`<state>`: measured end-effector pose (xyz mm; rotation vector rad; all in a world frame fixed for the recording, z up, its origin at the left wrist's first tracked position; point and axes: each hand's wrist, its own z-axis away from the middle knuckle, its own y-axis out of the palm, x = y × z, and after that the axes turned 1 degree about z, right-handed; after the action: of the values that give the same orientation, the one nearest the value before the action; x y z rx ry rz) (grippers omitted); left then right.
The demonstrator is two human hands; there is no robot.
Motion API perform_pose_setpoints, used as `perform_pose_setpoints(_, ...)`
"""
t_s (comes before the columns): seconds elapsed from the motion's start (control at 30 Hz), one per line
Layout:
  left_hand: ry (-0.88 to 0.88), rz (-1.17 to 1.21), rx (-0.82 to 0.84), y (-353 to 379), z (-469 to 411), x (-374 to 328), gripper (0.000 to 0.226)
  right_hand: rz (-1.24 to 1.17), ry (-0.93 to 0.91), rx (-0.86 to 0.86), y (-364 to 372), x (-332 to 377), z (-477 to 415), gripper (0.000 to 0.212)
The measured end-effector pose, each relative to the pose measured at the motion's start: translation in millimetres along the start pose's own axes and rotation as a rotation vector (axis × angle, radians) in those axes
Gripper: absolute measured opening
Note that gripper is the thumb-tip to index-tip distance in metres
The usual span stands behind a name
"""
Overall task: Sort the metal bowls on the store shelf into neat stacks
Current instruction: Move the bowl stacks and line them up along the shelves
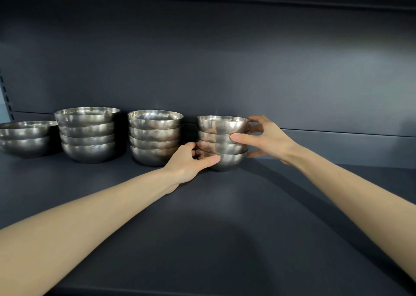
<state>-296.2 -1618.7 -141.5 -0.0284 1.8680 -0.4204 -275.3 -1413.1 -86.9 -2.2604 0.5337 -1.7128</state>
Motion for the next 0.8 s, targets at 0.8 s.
perform_pose_setpoints(0.8, -0.015, -0.342, -0.053, -23.4, 26.4, -48.0, 0.078, 0.459, 0.019, -0.005, -32.9, 35.5, 41.2, 0.077)
